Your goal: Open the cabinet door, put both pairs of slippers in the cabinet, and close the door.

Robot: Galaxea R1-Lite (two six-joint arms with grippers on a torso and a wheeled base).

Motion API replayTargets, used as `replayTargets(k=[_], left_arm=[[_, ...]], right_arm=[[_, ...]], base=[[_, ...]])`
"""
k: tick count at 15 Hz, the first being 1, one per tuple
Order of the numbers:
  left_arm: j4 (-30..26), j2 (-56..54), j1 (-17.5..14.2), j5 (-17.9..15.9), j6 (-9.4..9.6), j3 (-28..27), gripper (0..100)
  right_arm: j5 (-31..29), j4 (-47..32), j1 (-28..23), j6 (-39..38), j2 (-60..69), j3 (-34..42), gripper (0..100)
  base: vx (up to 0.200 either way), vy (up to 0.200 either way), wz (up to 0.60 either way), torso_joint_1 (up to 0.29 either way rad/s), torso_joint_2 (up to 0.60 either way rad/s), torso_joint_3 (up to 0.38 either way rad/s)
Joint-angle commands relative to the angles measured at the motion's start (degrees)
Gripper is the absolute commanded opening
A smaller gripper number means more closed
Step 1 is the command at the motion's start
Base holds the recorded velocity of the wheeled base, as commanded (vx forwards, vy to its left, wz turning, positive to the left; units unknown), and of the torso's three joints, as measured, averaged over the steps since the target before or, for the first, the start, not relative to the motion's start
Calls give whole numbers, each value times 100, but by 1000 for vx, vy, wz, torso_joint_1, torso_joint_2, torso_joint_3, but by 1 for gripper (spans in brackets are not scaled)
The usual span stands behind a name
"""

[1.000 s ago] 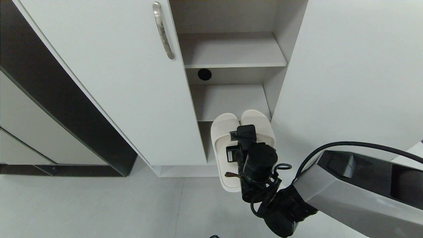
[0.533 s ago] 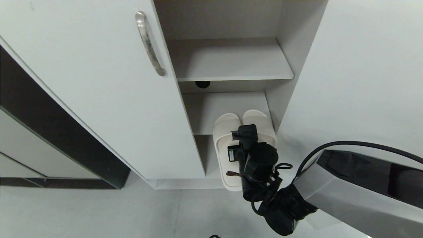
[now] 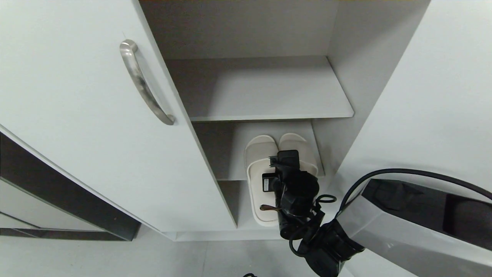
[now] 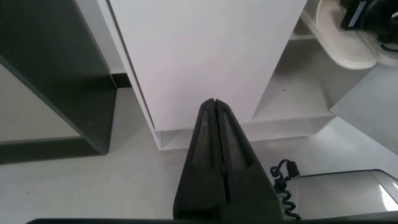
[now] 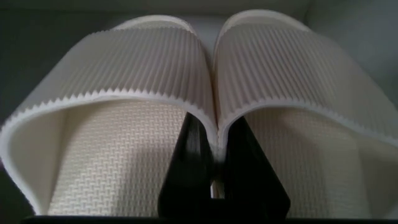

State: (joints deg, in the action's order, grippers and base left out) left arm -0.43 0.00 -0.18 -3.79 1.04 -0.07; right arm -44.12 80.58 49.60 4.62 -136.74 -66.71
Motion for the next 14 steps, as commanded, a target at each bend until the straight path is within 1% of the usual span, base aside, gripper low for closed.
replayTargets(k=[1,2,5,7,10,12,14], left_arm=[[-1,9,1,1,2,-1,0],[-1,9,1,-8,2,-1,0],[-1,0,1,1,2,-1,0],[-1,0,1,1,2,-1,0],[-1,0,1,1,-25,-1,0],[-1,0,1,1,-25,-1,0],[-1,0,1,1,-25,-1,0]], right_arm=[[0,2,-3,-23,-177,-18,0],[0,2,-3,-23,-177,-18,0],[17,-693,-241,-23,-177,-738,0],[52,-1246,-355,-31,-309,-1389,0],[52,-1888,-522,-40,-696,-2611,0],[52,-2301,-583,-40,-863,-3155,0],[96,-2609,-671,-40,-1021,-3525,0]], base=[[0,0,0,0,0,0],[0,0,0,0,0,0],[0,0,0,0,0,0],[0,0,0,0,0,0],[0,0,0,0,0,0],[0,0,0,0,0,0],[0,0,0,0,0,0]])
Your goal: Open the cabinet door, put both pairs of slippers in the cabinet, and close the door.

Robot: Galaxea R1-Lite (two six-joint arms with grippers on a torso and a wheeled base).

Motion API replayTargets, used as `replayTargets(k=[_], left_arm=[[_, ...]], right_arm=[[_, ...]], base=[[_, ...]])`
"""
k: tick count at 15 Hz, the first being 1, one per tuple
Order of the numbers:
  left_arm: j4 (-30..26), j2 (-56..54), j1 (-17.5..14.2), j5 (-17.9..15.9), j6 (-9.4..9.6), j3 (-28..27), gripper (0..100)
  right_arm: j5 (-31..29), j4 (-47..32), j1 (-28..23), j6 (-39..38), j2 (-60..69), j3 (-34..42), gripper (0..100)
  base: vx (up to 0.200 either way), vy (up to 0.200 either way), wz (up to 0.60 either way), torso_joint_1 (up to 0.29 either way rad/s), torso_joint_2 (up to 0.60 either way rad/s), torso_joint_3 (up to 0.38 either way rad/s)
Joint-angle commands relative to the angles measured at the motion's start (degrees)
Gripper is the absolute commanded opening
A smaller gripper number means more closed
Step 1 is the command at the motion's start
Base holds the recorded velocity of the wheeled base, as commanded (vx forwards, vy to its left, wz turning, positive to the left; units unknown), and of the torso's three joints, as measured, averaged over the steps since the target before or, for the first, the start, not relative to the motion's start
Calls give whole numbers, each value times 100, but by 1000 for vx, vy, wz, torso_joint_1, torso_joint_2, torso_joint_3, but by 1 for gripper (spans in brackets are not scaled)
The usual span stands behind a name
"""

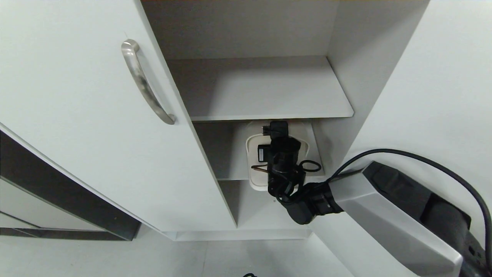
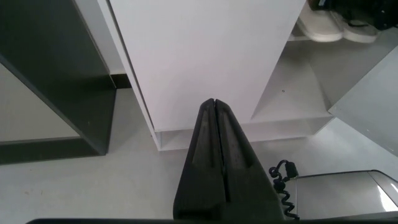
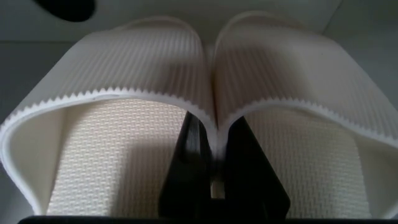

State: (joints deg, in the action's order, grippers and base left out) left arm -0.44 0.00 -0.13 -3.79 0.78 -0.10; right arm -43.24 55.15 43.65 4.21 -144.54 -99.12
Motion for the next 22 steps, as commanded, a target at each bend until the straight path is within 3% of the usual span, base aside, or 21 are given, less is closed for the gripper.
replayTargets(k=[1,5,6,10,14,16,19,22], left_arm=[[0,0,-4,1,1,1,0],[0,0,-4,1,1,1,0],[0,0,-4,10,1,1,0],[0,0,-4,10,-8,1,0],[0,0,-4,10,-8,1,0],[0,0,-4,1,-8,1,0],[0,0,-4,1,-8,1,0],[0,0,-4,1,-8,1,0]], right_arm=[[26,-119,-112,1,-285,-353,0],[26,-286,-217,1,-294,-468,0],[26,-347,-217,1,-302,-520,100],[26,-347,-129,1,14,-169,100],[272,321,73,-7,972,1694,100],[800,787,222,-218,1631,3101,100],[1564,848,653,-790,2756,4718,100],[1705,857,679,-1018,3099,5140,100]], base=[[0,0,0,0,0,0],[0,0,0,0,0,0],[0,0,0,0,0,0],[0,0,0,0,0,0],[0,0,0,0,0,0],[0,0,0,0,0,0],[-67,0,0,1,-1,4],[-200,0,0,6,2,4]])
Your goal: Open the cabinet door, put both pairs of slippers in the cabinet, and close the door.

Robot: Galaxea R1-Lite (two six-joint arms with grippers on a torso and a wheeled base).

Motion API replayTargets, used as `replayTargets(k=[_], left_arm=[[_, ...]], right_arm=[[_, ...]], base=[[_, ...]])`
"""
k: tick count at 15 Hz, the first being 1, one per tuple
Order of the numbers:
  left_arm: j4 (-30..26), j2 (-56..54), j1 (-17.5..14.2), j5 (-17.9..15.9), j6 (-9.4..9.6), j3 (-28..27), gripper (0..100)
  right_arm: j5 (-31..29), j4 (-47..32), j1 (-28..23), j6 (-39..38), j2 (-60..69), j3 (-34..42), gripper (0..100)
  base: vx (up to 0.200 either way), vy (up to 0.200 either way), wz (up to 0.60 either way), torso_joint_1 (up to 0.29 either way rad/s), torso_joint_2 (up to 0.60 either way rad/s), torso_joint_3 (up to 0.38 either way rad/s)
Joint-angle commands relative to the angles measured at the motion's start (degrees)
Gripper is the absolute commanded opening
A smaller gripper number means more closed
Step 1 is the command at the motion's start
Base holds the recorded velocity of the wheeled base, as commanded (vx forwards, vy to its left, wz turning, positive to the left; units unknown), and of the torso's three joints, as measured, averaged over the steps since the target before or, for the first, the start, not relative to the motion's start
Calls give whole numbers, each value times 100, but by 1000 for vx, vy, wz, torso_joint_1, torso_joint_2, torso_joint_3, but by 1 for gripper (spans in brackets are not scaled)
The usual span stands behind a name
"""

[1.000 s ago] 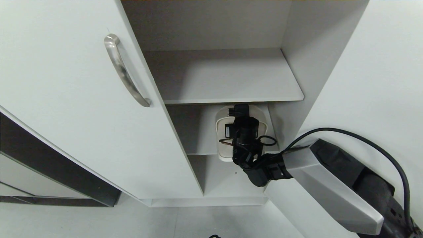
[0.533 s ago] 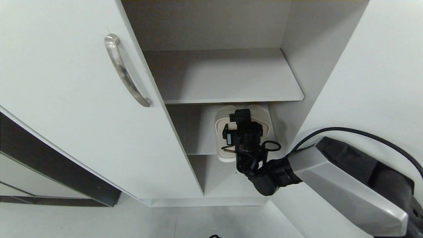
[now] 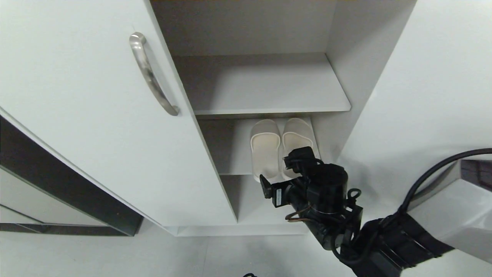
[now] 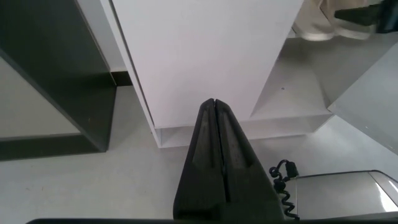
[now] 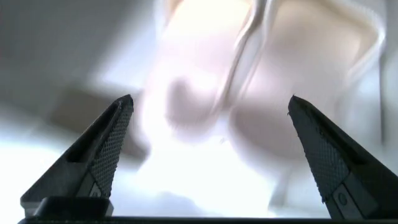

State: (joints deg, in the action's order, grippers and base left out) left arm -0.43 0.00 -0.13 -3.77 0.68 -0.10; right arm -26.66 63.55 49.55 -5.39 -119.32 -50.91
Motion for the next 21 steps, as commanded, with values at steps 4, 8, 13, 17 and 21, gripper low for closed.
replayTargets(k=[4,8,13,17,21], left_arm=[[-1,0,-4,-1,2,1,0],[-1,0,-4,8,-33,1,0],[-1,0,-4,8,-33,1,0],[-1,0,-4,8,-24,1,0],[-1,0,-4,8,-24,1,0]], right_arm=[[38,140,89,-103,550,380,100],[12,158,98,-68,682,195,100],[-15,158,423,55,1025,389,100],[-164,457,634,266,981,406,100],[-454,1116,793,785,849,477,100]], base=[[-200,0,0,0,0,6],[0,0,0,0,0,0],[0,0,0,0,0,0],[0,0,0,2,1,132],[0,0,0,2,2,199]])
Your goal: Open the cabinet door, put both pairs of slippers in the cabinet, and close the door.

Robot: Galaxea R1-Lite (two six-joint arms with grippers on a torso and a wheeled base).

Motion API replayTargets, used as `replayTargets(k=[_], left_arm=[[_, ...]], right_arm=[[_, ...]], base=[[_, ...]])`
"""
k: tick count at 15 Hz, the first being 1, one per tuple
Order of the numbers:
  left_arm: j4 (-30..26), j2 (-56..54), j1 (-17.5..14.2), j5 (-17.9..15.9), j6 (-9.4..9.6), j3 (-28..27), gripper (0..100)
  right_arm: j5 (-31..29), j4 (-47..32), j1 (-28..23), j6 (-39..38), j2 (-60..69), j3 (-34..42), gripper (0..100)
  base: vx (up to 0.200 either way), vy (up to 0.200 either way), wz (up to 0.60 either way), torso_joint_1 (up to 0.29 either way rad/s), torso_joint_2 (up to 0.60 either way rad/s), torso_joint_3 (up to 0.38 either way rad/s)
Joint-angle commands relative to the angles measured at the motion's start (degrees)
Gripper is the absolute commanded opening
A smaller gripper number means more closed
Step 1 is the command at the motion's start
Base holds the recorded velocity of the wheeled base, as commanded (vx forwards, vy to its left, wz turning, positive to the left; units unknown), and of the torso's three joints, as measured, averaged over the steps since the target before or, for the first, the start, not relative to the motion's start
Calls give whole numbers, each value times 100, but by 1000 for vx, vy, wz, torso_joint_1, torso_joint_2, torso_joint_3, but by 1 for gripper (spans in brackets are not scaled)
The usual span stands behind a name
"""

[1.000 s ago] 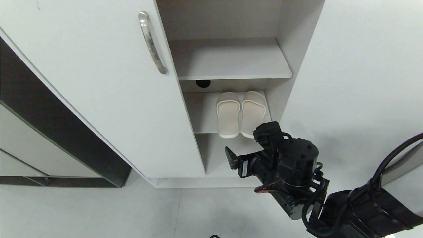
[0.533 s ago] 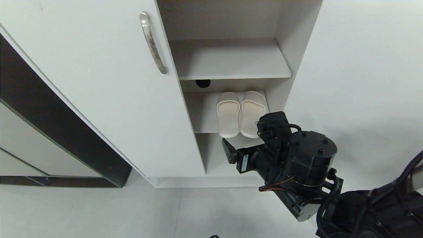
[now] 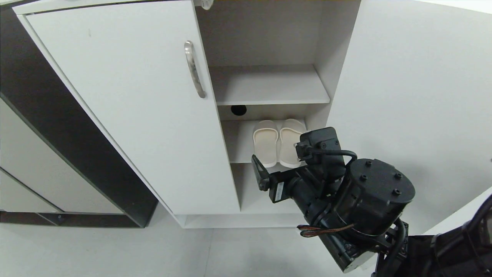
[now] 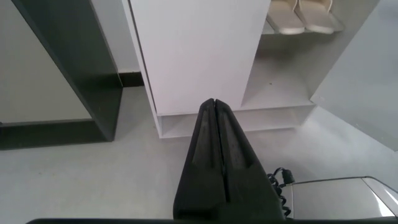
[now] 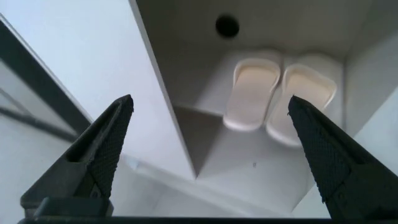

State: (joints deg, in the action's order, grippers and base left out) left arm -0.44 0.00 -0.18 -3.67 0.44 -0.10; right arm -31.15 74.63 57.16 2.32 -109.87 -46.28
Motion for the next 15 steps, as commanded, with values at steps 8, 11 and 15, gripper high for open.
replayTargets(k=[8,11,15], left_arm=[[0,0,1,-11,9,1,0],[0,0,1,-11,9,1,0],[0,0,1,-11,9,1,0]], right_arm=[[65,860,-205,348,-245,224,100],[65,1010,-161,542,-254,277,100],[82,1001,-170,542,-254,409,100]], base=[[0,0,0,2,1,118],[0,0,0,-3,2,34],[0,200,0,7,0,30]])
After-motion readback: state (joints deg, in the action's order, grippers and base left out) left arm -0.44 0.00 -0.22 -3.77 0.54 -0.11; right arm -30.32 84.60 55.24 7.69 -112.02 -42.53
